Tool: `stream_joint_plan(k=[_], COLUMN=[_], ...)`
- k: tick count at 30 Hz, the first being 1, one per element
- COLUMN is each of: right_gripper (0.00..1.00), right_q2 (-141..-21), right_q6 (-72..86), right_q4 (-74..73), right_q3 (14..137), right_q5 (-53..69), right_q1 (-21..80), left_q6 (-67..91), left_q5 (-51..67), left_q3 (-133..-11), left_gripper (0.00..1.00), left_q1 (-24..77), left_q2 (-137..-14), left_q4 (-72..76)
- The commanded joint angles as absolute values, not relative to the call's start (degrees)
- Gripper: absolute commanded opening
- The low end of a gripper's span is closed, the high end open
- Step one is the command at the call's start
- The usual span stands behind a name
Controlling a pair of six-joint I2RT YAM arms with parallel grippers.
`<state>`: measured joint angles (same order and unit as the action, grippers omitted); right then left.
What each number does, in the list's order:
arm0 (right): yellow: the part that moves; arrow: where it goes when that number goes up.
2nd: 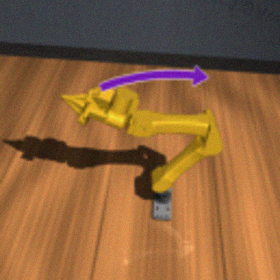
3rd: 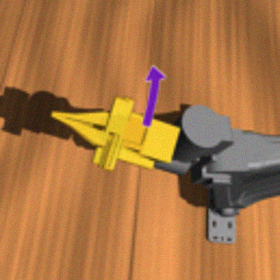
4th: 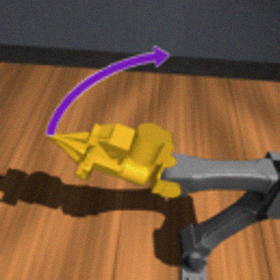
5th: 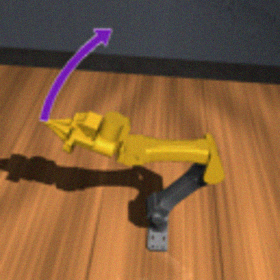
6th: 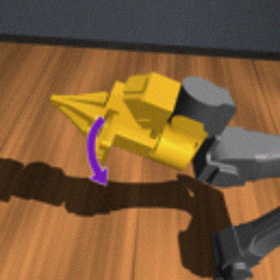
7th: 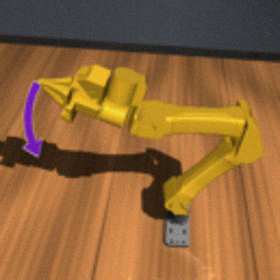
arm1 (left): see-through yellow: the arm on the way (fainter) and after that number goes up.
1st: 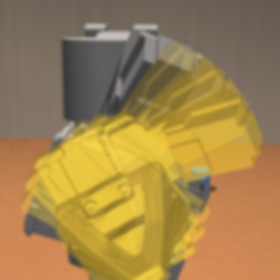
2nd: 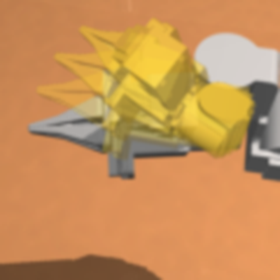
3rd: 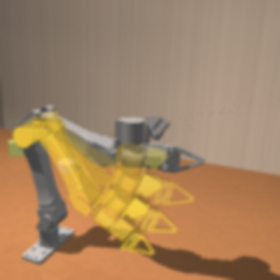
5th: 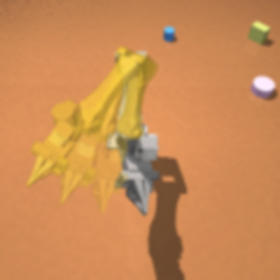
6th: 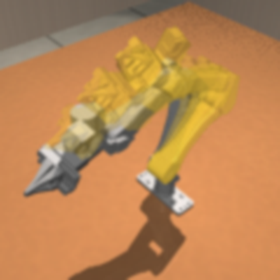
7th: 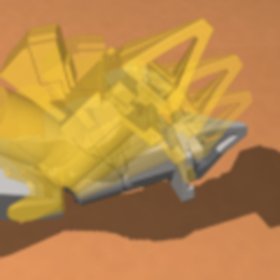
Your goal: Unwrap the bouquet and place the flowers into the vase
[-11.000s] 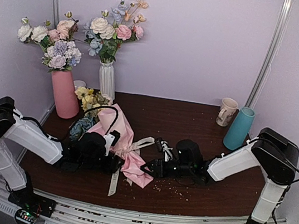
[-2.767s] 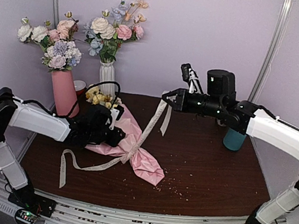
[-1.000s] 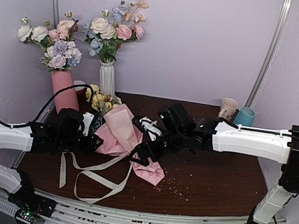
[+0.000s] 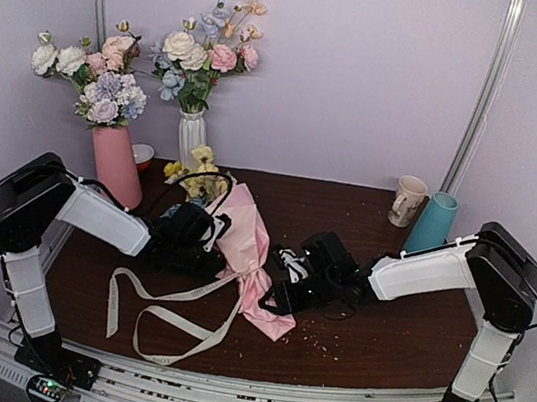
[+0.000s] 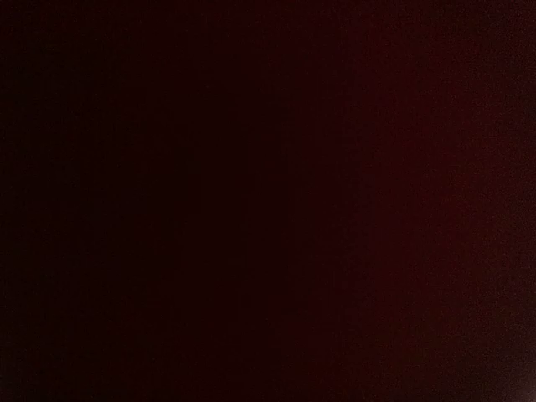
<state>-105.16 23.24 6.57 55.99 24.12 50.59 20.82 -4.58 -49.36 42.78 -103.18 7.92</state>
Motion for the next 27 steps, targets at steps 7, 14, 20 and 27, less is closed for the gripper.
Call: stream_joint_plan(k=[7, 14, 20, 27], right_gripper=[0.39, 0.41, 0.48, 0.59], right_q2=[-104.56, -104.83, -101.34, -95.01], right_q6=[32.93, 30.93, 25.25, 18.71], right_q4=[18.53, 16.41, 9.20, 1.18], right_q3=[50.25, 53.08, 53.74, 53.48], right_q5=[30.31, 30.15, 27.78, 24.12], right_q1=[56.07, 57.04, 57.02, 56.83], left_q6=[13.87, 10.73, 10.03, 10.41], left_q5=[6.92, 3.84, -2.66, -7.48], left_q3=[-62.94, -68.75, -66.81, -66.09], left_gripper=[0.39, 0.41, 0.51, 0.65], left_q1=[42.50, 41.98, 41.27, 41.22], left_q2=[-112.91, -113.74, -108.29, -99.90], left_q4=[15.56, 9.85, 4.90, -3.47])
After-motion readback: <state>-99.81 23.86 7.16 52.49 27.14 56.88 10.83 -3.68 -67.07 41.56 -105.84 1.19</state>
